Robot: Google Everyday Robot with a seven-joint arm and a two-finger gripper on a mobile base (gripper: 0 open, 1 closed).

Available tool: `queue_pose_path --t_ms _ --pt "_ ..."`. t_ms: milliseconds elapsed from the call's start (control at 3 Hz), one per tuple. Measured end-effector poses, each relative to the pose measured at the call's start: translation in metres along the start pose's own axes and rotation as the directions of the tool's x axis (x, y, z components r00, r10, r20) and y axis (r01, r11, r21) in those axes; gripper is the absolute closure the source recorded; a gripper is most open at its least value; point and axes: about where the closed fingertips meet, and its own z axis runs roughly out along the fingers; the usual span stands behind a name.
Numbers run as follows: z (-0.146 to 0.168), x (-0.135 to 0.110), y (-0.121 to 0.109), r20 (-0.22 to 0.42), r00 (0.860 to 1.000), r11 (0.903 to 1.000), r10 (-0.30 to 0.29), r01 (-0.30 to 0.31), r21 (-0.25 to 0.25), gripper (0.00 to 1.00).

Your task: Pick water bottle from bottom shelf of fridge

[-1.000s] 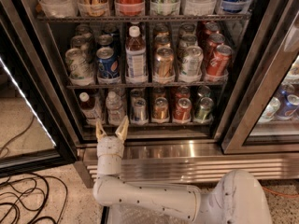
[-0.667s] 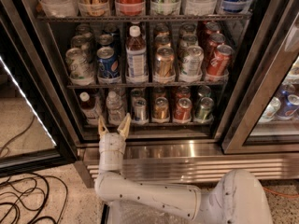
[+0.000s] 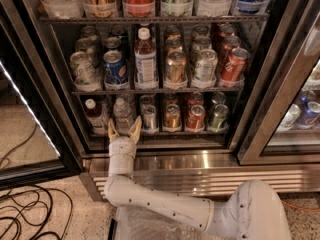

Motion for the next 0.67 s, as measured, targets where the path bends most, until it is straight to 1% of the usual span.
queue_pose_path --t_ms 667 --pt "0.029 0.009 0.003 -0.001 1.0 1.0 0.0 0.0 -0.007 0.3"
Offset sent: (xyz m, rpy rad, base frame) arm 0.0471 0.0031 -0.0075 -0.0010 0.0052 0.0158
